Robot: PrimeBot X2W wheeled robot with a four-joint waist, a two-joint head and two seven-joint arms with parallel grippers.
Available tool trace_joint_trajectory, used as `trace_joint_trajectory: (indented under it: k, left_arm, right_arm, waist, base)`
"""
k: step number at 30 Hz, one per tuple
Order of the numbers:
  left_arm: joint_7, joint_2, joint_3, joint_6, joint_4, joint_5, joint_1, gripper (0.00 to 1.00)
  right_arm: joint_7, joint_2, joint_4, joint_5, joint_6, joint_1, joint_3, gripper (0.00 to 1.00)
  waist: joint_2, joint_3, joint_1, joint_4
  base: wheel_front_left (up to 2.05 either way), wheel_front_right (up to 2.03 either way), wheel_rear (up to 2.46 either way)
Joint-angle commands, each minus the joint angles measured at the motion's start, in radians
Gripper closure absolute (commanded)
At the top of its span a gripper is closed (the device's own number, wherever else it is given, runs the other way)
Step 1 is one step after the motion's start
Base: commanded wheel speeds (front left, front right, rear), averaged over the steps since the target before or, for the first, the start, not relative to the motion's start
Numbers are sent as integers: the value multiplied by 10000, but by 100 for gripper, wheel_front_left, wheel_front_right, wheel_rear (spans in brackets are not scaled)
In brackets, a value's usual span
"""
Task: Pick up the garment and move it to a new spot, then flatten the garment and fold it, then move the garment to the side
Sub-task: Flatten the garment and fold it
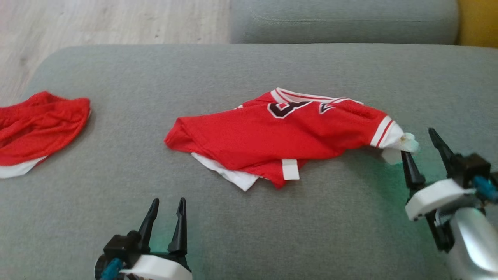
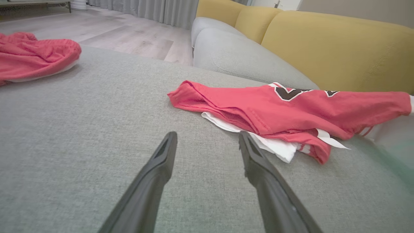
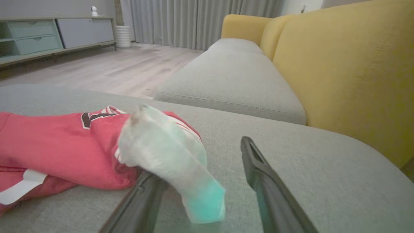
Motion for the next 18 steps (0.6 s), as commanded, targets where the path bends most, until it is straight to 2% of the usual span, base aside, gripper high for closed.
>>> trace_joint_trajectory:
  k: [1,9,18]
  left_arm:
    - [-65,5,158,-28,-281,-121,-456,0]
    - [-65,5,-571,-56,119,-754,-1373,0]
    - [-65,5,-1414,-66,1318,-1858,-2472,0]
  right_arm:
    - [-38,78,-416,-176,75,29,-109,0]
    - [-38,1039,-1426,-870,75,1005,-963,0]
    - [-38,1655,-1891,-1005,75,1083,-985,0]
  waist:
    - [0,-58,0,-184]
    - [0,324,0,-842]
    - [0,951,0,-1388]
  base:
    - [0,0,0]
    - [0,0,0]
    - [0,0,0]
